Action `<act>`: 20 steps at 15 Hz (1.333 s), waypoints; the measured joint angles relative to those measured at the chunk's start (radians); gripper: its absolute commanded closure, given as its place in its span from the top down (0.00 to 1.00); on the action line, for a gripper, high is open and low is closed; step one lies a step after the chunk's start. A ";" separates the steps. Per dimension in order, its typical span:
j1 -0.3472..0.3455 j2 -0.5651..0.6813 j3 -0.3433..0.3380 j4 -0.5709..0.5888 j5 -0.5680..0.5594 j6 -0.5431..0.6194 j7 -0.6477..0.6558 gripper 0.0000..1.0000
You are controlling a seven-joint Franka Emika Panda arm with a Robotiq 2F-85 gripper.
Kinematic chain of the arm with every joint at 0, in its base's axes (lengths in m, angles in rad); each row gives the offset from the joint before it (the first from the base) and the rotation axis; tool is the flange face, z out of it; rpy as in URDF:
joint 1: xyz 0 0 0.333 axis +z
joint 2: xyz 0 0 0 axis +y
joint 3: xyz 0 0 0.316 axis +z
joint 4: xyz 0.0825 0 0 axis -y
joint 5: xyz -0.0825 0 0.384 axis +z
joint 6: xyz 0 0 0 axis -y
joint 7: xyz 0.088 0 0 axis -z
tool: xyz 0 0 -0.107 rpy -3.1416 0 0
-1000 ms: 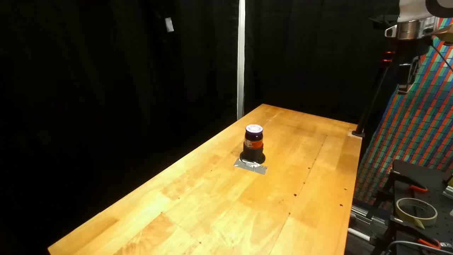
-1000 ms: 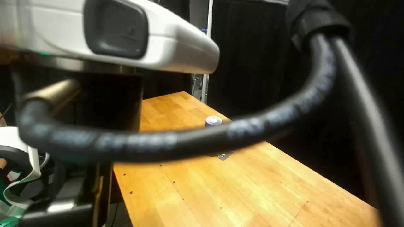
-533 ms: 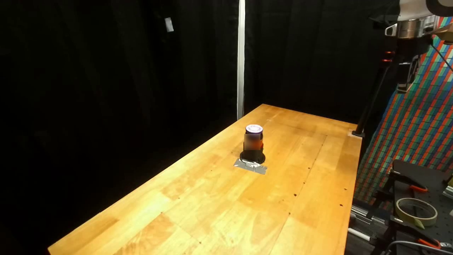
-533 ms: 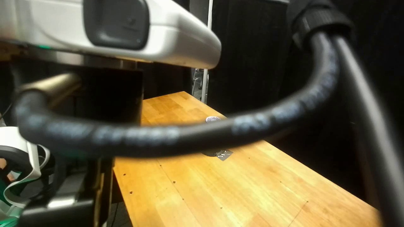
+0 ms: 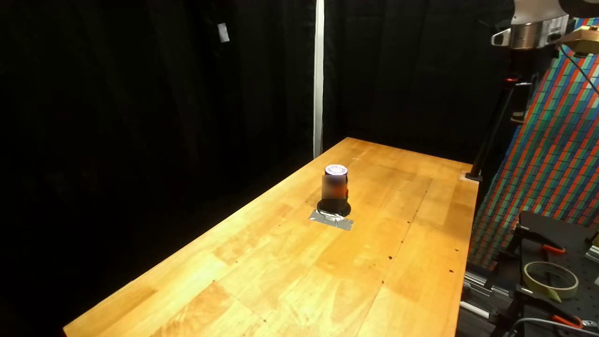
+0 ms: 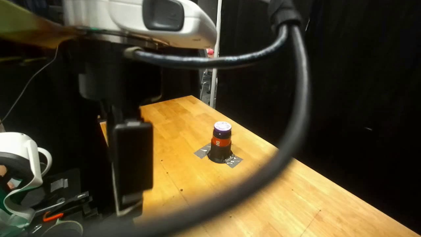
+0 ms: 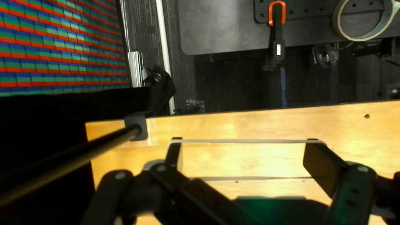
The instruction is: Put the rubber band on the jar.
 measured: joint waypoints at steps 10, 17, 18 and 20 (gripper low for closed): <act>0.232 0.311 0.191 0.254 0.151 0.065 0.084 1.00; 0.246 0.578 0.220 0.448 0.165 0.243 0.248 1.00; 0.250 0.612 0.221 0.472 0.178 0.266 0.250 1.00; 0.260 0.674 0.222 0.517 0.205 0.307 0.250 1.00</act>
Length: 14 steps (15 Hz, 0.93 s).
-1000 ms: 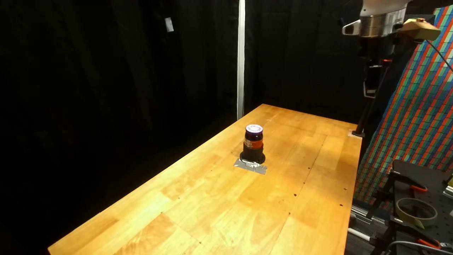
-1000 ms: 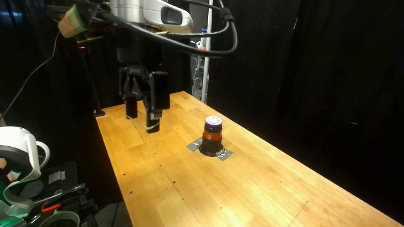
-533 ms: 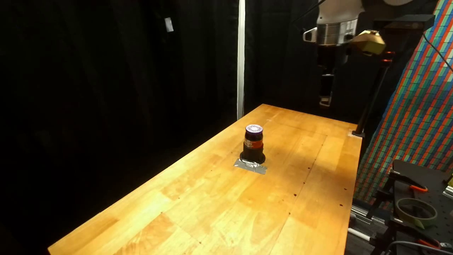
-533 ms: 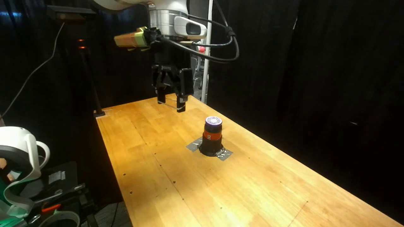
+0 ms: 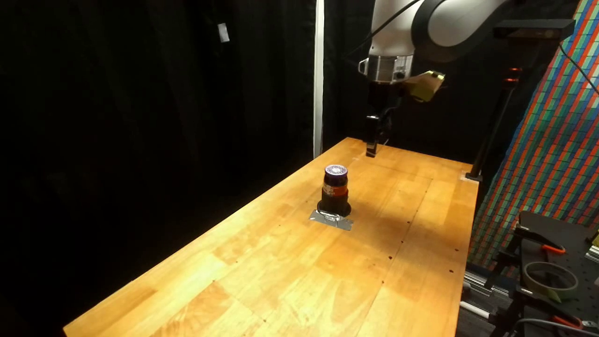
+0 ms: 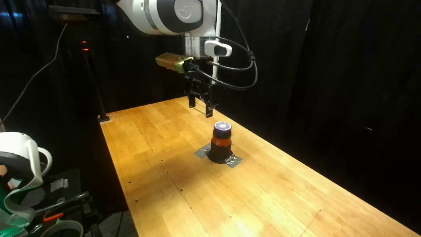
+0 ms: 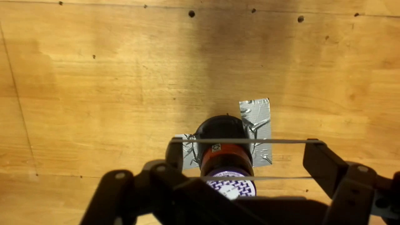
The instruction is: Put the rubber band on the jar.
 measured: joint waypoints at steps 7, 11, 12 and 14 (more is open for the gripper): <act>0.030 0.205 0.001 0.154 0.022 0.098 0.000 1.00; 0.036 0.303 -0.007 0.249 0.022 0.104 0.000 1.00; 0.036 0.323 -0.011 0.272 0.022 0.104 0.000 1.00; 0.038 0.355 -0.025 0.312 0.014 0.103 0.000 1.00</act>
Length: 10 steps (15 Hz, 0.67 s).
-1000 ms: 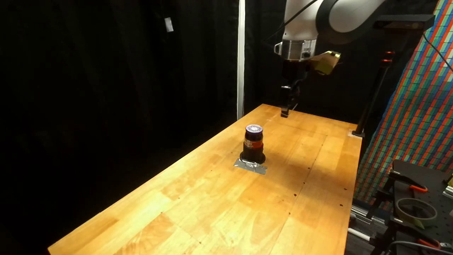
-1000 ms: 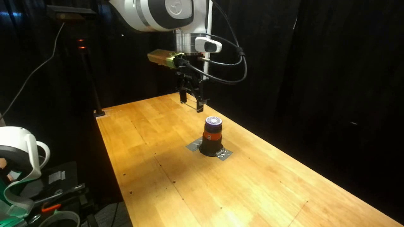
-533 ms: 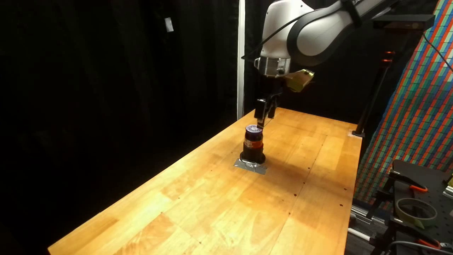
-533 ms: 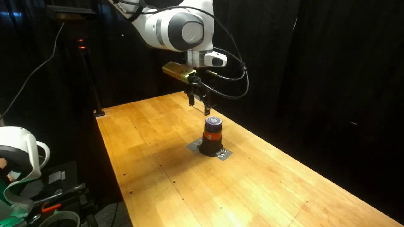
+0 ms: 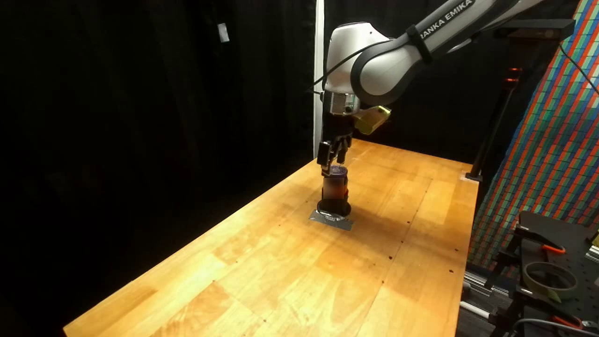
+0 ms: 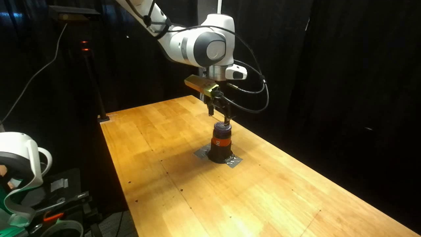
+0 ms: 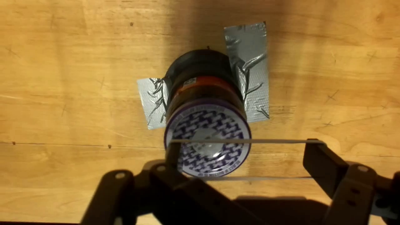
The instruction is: Put the rubber band on the jar.
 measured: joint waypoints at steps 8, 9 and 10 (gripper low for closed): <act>0.002 0.094 -0.044 0.111 -0.009 -0.051 0.000 1.00; 0.002 0.106 -0.045 0.121 -0.009 -0.062 0.000 1.00; 0.002 0.116 -0.045 0.129 -0.007 -0.072 -0.001 1.00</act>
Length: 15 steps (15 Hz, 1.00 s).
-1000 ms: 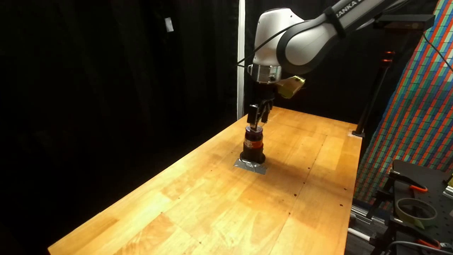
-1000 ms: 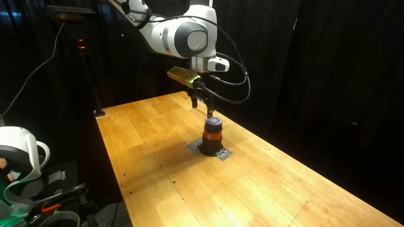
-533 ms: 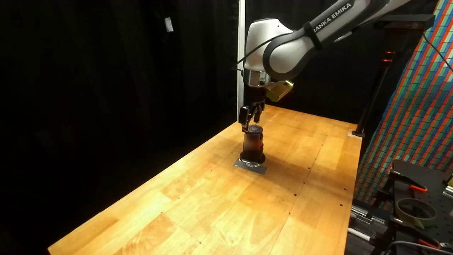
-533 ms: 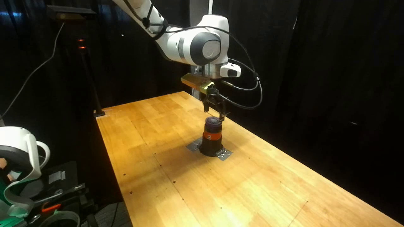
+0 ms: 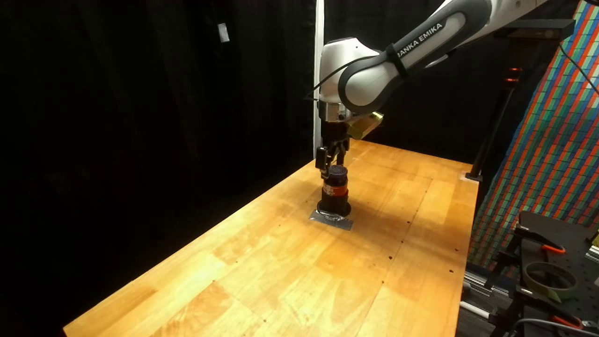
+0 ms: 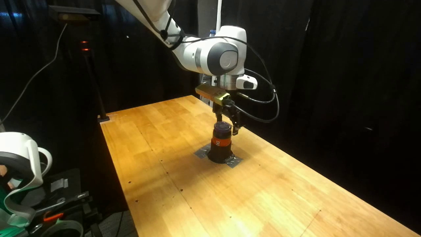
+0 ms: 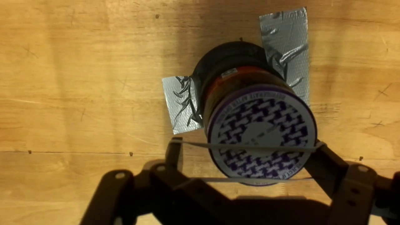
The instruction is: Put the rubber band on the jar.
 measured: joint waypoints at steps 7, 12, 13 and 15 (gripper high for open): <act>-0.006 0.017 0.001 0.021 0.014 -0.031 -0.009 1.00; -0.004 0.027 -0.018 0.019 0.014 0.074 0.030 1.00; -0.004 0.032 -0.021 0.019 0.014 0.090 0.036 1.00; -0.004 0.040 -0.026 0.019 0.014 0.099 0.043 1.00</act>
